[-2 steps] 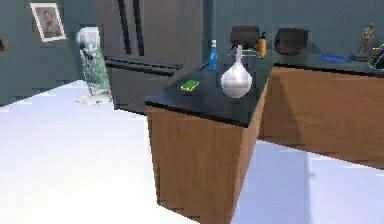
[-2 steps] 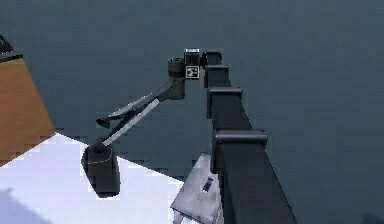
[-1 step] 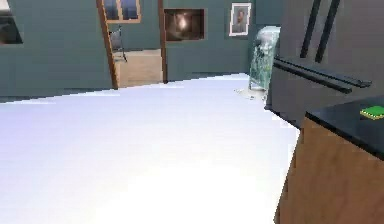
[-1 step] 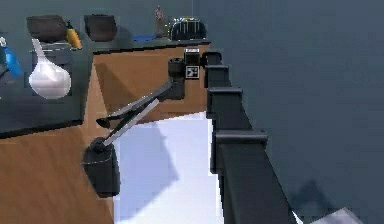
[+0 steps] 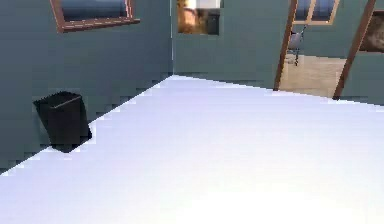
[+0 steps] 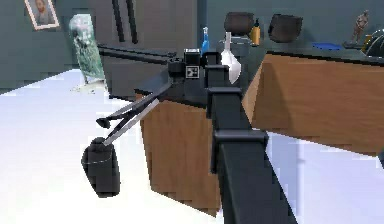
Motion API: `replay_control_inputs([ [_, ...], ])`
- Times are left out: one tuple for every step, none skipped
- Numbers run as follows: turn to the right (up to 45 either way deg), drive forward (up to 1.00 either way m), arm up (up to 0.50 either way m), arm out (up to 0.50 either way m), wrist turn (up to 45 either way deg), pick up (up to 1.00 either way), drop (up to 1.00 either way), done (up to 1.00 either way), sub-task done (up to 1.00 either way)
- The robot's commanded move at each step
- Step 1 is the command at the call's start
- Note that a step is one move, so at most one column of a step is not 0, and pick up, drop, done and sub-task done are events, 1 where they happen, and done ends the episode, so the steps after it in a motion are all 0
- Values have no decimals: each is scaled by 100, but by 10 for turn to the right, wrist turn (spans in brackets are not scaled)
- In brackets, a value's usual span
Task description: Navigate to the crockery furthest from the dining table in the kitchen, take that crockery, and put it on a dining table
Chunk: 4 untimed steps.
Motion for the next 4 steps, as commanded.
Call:
replay_control_inputs([
  [0,70,0,0,0,0,0,0,0],
  [-450,0,0,0,0,0,0,0,0],
  [-180,0,0,0,0,0,0,0,0],
  [0,80,0,0,0,0,0,0,0],
])
